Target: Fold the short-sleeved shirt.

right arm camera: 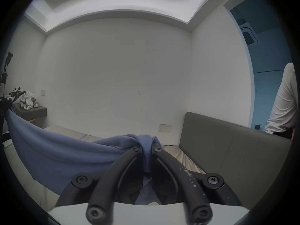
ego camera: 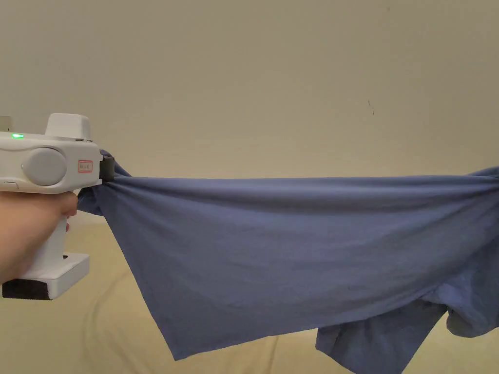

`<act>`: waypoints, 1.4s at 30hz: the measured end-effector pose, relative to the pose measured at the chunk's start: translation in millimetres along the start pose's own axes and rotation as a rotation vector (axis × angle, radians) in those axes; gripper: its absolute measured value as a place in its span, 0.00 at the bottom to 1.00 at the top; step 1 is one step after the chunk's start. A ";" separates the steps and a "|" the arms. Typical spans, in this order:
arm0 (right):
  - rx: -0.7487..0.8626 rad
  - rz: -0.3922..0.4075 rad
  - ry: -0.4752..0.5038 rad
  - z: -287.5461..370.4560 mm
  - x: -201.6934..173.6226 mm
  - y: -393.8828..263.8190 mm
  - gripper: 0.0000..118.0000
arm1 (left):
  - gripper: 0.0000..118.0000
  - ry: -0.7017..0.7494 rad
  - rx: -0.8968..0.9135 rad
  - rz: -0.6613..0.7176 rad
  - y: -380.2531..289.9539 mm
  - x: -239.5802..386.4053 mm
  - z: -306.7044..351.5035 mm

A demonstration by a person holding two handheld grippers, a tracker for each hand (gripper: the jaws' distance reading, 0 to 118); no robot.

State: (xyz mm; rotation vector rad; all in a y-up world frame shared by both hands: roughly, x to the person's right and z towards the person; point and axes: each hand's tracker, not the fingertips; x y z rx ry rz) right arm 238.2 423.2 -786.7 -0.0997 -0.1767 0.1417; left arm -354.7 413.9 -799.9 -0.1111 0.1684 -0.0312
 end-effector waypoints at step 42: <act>-0.384 0.117 0.239 321.5 24.0 -340.5 0.10 | 0.01 -0.223 -0.522 0.049 -323.1 -68.9 264.5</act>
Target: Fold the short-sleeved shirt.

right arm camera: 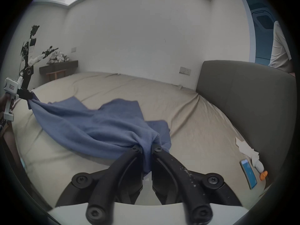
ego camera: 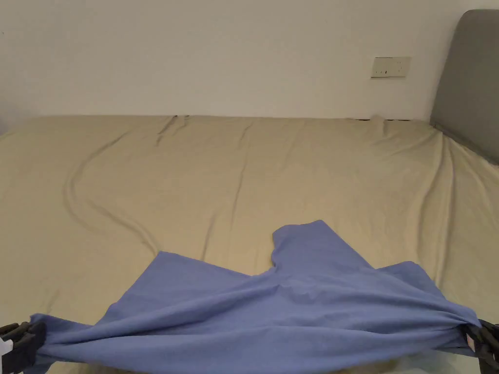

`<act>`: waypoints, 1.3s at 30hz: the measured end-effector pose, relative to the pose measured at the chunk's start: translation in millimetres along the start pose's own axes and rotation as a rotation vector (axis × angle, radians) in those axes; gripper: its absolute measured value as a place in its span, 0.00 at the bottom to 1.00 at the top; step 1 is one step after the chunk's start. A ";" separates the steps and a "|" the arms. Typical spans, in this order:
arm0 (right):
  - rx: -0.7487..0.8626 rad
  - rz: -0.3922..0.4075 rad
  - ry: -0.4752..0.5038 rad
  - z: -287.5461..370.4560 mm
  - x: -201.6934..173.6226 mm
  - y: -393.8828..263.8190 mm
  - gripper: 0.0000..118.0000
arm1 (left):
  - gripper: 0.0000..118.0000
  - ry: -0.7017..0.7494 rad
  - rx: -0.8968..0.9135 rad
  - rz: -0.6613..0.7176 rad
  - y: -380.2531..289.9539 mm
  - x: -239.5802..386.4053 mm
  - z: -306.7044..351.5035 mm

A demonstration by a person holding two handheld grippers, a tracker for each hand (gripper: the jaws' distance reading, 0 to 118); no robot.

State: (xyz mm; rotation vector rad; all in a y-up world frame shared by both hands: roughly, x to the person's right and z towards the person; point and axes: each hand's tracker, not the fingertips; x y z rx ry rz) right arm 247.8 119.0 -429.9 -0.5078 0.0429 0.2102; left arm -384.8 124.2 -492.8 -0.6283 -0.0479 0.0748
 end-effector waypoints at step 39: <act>0.155 -0.048 0.200 42.5 -137.3 23.8 0.01 | 0.98 0.059 -0.015 0.125 -53.9 -31.1 32.6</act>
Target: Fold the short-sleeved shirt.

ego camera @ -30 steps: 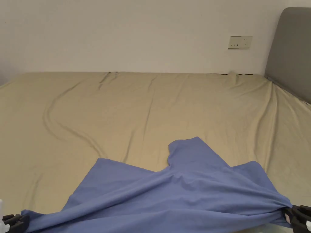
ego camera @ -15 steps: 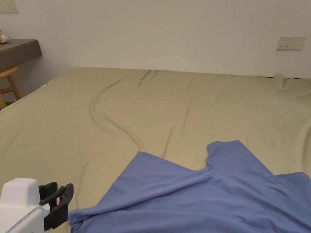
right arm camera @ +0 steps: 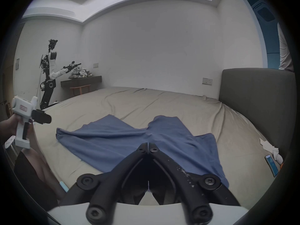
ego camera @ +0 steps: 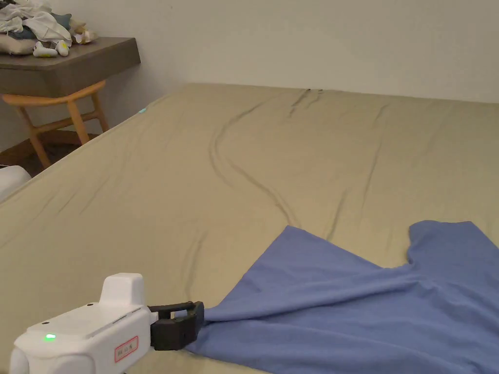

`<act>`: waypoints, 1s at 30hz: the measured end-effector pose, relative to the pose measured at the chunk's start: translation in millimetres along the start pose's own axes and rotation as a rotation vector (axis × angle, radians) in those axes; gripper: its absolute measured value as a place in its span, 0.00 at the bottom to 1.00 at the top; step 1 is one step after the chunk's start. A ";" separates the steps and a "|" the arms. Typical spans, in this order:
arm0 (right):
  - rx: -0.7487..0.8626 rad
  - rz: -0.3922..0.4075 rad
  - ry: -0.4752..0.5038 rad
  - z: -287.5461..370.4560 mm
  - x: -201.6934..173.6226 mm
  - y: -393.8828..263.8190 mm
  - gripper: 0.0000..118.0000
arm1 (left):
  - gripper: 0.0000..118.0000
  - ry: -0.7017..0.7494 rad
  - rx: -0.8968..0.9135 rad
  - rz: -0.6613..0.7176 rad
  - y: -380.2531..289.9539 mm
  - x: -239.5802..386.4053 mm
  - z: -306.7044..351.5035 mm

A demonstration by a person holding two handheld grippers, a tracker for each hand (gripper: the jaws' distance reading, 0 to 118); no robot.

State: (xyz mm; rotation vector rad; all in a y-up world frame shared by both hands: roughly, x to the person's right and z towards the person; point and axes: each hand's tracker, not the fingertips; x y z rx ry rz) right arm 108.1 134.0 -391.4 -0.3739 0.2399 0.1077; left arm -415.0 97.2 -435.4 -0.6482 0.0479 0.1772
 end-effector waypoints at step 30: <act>-0.272 -0.001 -0.035 -151.1 128.5 52.2 0.05 | 0.03 -0.114 0.124 -0.020 33.6 49.8 15.2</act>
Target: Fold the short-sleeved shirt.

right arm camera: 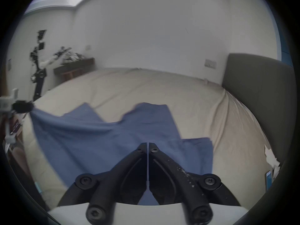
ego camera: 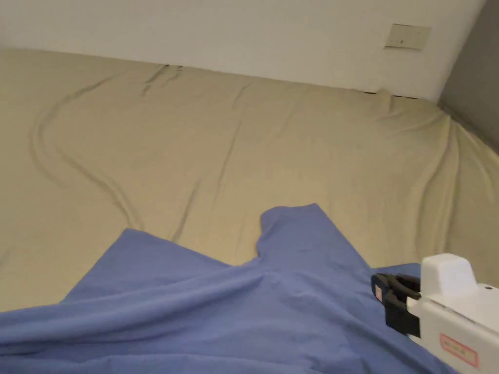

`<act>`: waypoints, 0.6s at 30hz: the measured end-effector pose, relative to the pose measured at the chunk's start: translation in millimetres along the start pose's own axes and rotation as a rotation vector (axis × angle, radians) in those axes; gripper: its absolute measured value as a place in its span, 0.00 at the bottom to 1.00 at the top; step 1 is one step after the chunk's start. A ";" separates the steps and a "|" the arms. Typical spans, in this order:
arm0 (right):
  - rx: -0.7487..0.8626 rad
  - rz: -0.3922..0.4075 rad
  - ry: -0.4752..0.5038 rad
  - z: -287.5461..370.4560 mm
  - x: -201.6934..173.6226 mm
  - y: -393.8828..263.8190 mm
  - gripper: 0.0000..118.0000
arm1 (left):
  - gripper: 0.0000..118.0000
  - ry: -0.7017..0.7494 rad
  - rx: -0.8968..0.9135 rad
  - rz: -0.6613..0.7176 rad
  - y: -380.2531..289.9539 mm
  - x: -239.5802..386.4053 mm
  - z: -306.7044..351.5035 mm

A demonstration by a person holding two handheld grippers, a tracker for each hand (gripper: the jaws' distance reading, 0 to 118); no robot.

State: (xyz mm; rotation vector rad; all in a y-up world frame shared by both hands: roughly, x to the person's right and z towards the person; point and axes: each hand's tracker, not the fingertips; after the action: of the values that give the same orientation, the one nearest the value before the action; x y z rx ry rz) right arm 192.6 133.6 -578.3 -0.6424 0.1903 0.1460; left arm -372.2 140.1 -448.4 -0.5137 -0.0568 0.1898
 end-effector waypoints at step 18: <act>-0.264 -0.046 -0.031 -177.3 45.6 26.0 0.02 | 0.03 -0.005 -0.058 0.024 3.1 -9.6 -18.4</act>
State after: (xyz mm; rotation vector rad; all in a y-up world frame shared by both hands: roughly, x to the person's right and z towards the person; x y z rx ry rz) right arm 208.7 50.1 -742.6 -0.9061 0.1267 0.1383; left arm -380.3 132.0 -466.0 -0.5717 -0.0610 0.2133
